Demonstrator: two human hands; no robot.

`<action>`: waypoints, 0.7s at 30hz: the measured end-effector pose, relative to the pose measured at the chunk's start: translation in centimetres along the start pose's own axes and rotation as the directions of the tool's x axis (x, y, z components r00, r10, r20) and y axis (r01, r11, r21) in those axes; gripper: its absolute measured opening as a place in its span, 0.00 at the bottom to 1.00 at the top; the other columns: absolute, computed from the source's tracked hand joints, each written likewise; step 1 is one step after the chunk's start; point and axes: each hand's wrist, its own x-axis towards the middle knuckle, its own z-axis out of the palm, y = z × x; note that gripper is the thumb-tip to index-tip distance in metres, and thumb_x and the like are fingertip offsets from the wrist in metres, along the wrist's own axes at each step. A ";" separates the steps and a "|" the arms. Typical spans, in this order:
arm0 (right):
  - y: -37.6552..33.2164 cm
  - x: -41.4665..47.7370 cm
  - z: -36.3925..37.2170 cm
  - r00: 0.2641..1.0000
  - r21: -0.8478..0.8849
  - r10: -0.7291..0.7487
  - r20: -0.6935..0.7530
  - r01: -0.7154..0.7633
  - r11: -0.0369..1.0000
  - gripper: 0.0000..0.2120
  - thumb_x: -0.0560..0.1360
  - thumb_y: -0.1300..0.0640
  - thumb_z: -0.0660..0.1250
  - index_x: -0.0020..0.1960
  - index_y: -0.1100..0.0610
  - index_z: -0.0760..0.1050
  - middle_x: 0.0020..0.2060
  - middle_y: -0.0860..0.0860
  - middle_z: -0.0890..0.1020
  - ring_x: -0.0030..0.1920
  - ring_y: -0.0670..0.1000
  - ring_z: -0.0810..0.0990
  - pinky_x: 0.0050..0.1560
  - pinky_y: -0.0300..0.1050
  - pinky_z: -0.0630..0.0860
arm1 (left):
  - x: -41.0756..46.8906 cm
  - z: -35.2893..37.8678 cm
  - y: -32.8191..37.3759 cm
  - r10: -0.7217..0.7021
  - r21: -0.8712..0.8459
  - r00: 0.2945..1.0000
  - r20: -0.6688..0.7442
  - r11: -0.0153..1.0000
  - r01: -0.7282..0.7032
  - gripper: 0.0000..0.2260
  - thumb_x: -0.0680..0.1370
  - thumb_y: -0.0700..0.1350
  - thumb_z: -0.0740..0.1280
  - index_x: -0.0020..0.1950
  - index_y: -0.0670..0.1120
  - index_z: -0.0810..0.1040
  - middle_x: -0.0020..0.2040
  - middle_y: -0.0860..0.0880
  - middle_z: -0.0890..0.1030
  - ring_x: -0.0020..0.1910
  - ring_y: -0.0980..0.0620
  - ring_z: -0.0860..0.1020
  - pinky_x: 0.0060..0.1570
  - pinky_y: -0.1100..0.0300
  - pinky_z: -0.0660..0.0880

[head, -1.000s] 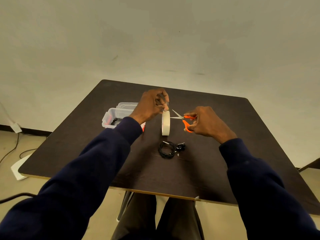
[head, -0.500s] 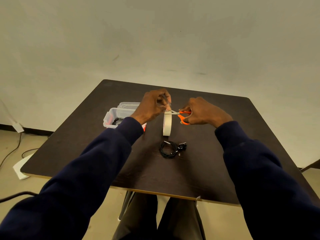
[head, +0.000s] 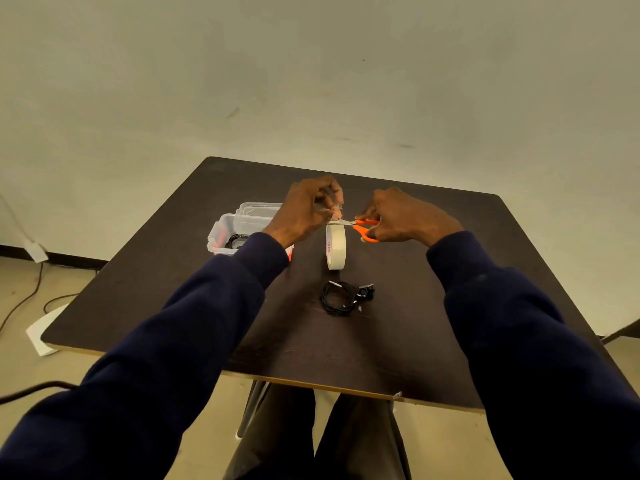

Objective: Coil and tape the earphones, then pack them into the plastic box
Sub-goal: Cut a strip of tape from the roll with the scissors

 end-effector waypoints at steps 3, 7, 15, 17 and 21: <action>0.0 -0.1 -0.1 1.000 0.011 -0.002 -0.016 0.002 1.000 0.19 0.75 0.54 0.74 0.65 0.57 0.82 0.55 0.53 0.84 0.47 0.50 0.79 0.50 0.48 0.80 | 0.0 0.0 -0.1 -0.007 0.016 1.000 -0.001 1.000 0.007 0.11 0.75 0.35 0.76 0.49 0.48 0.79 0.43 0.50 0.84 0.39 0.64 0.83 0.44 0.71 0.79; -0.1 -0.3 -0.2 1.000 -0.013 -0.007 -0.025 0.007 1.000 0.17 0.75 0.53 0.74 0.63 0.55 0.83 0.50 0.50 0.81 0.45 0.48 0.77 0.50 0.50 0.80 | 0.0 0.1 0.1 0.000 0.013 1.000 -0.006 1.000 0.000 0.11 0.75 0.35 0.77 0.49 0.48 0.79 0.43 0.49 0.85 0.39 0.62 0.83 0.45 0.69 0.80; 0.2 -0.4 -0.3 0.999 -0.015 0.006 -0.038 -0.007 1.000 0.18 0.75 0.55 0.75 0.64 0.57 0.82 0.57 0.52 0.82 0.49 0.50 0.78 0.55 0.53 0.81 | 0.2 0.2 0.1 -0.037 0.012 0.999 0.007 0.999 0.037 0.12 0.75 0.34 0.76 0.50 0.48 0.79 0.44 0.53 0.82 0.42 0.58 0.84 0.44 0.68 0.81; 0.2 -0.3 -0.3 0.999 -0.016 0.010 -0.043 -0.011 1.000 0.17 0.76 0.56 0.75 0.64 0.58 0.82 0.58 0.52 0.82 0.49 0.49 0.78 0.54 0.51 0.80 | 0.2 0.1 0.2 -0.034 0.016 0.999 0.012 0.999 0.034 0.12 0.74 0.34 0.76 0.50 0.48 0.79 0.43 0.54 0.82 0.42 0.59 0.84 0.44 0.68 0.81; 0.3 -0.3 -0.4 0.999 -0.018 0.004 -0.034 -0.004 1.000 0.17 0.76 0.56 0.75 0.63 0.56 0.82 0.57 0.52 0.83 0.50 0.50 0.80 0.56 0.53 0.81 | 0.2 0.0 0.4 -0.026 0.034 1.000 0.010 0.999 0.026 0.12 0.74 0.34 0.76 0.50 0.48 0.79 0.43 0.57 0.81 0.42 0.60 0.83 0.43 0.70 0.79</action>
